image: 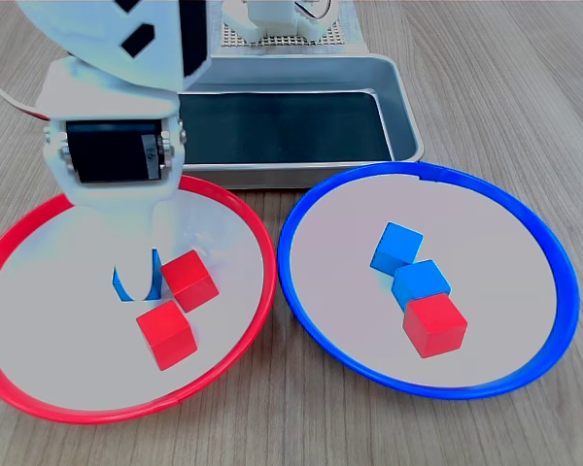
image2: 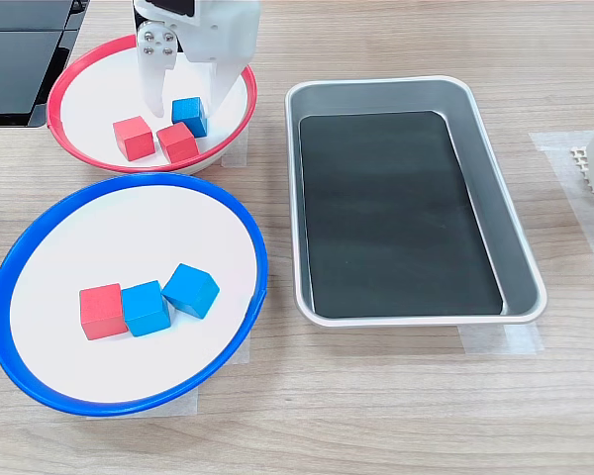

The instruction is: Relocate any misplaced blocks to their matching dishes.

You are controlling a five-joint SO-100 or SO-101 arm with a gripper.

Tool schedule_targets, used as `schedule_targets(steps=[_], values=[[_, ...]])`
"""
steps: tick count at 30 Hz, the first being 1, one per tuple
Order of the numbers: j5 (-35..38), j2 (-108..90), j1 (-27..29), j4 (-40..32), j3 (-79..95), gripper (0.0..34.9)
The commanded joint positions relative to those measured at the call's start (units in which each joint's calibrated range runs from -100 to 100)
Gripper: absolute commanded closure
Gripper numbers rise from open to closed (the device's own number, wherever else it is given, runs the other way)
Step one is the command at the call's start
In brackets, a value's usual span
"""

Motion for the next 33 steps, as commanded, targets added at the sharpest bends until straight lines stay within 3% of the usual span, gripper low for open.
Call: schedule_targets(steps=[1,33], values=[[-0.24,-0.45,-0.59,0.05,-2.15,22.3],[0.63,2.45,0.91,-2.02,-3.79,25.0]])
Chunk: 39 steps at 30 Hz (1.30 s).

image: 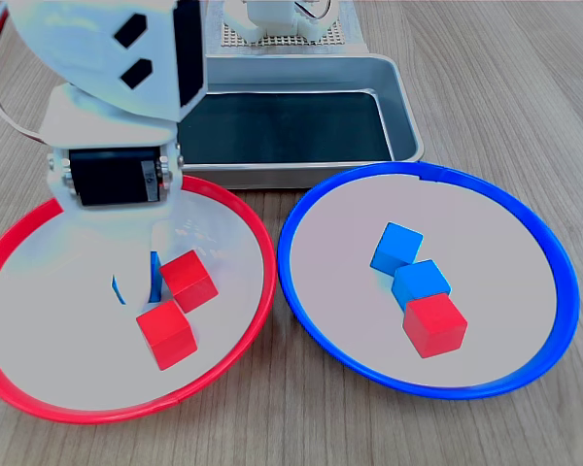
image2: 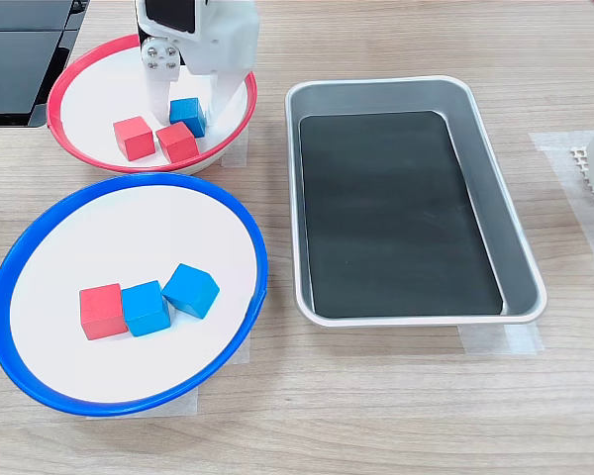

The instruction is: Relocate any misplaced blocks to their matching dishes.

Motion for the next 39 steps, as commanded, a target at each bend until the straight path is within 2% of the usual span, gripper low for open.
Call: schedule_targets(steps=[1,4,12,28,39], values=[[0.29,-0.36,0.47,-0.88,-2.52,25.2],[0.39,-0.27,0.19,-1.12,-2.61,27.0],[0.49,-0.10,-0.19,-1.37,-2.61,34.4],[0.29,-9.74,-1.51,2.10,-2.98,34.6],[-2.30,-13.58,-9.98,2.34,-2.79,34.6]])
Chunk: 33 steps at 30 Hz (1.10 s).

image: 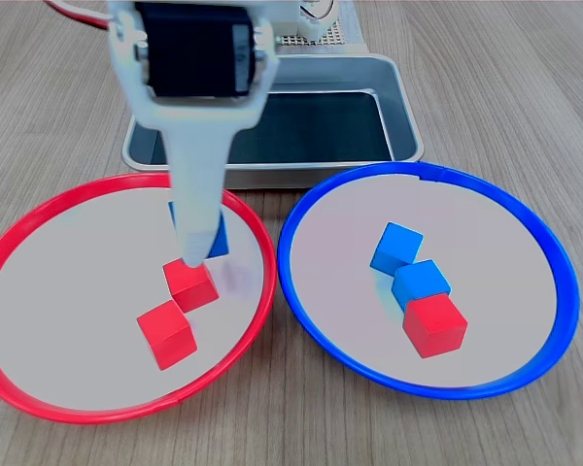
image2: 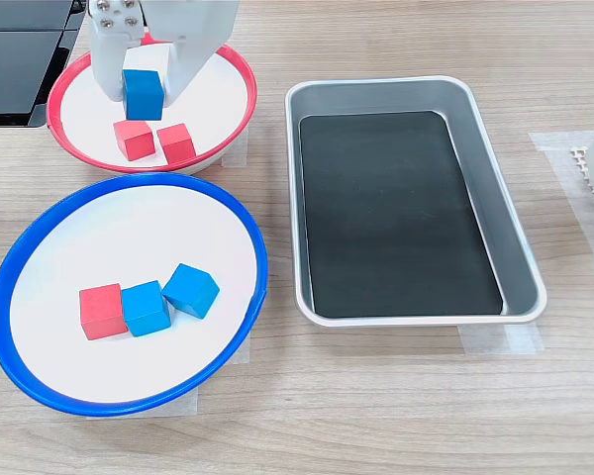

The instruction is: Relocate any misplaced blocks to their matching dishes.

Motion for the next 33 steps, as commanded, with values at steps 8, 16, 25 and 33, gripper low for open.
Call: schedule_targets(steps=[8,16,25,33], values=[[-2.74,-3.60,-9.80,-0.77,-1.70,34.6],[-2.83,-2.15,-12.71,2.20,-0.98,34.6],[-0.20,0.49,-11.96,2.86,0.21,34.6],[1.03,3.73,-11.49,1.30,-1.43,32.5]])
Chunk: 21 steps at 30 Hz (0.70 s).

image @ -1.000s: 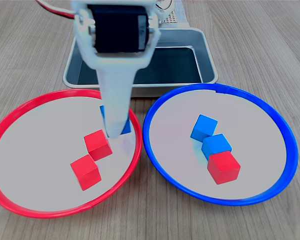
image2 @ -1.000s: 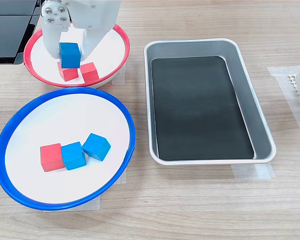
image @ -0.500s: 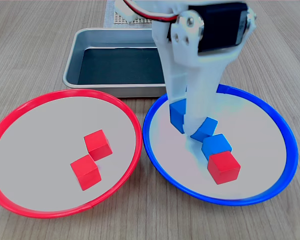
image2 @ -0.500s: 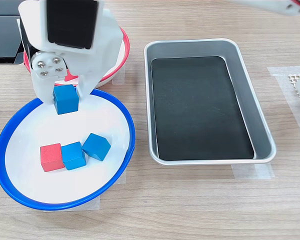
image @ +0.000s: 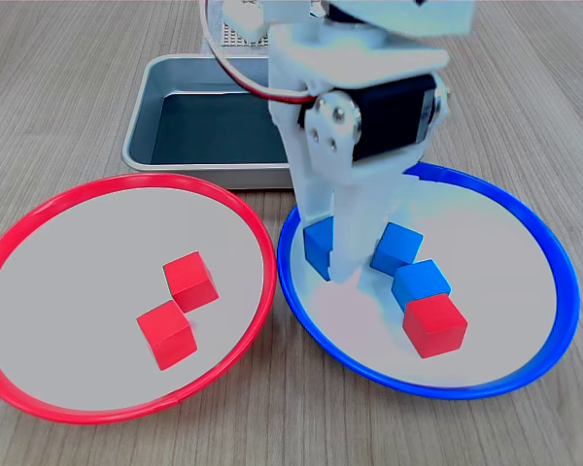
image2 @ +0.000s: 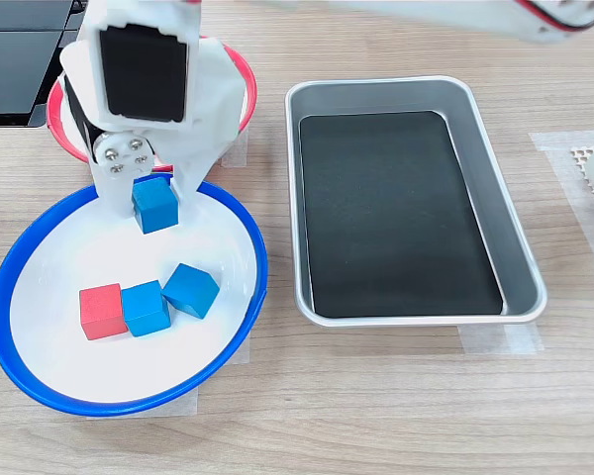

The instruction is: Relocate any misplaced blocks to their matching dishes.

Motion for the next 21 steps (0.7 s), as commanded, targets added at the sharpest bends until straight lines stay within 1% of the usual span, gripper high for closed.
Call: schedule_targets(steps=[1,5,12,19,21], values=[[0.68,-0.11,-0.07,-0.50,-1.98,32.2],[1.42,0.83,-0.36,-0.50,-2.25,30.7],[1.86,1.51,-1.39,-0.25,-2.52,29.9],[1.71,1.68,-2.33,0.49,-2.52,25.7],[1.71,1.68,-2.43,0.57,-2.70,25.1]])
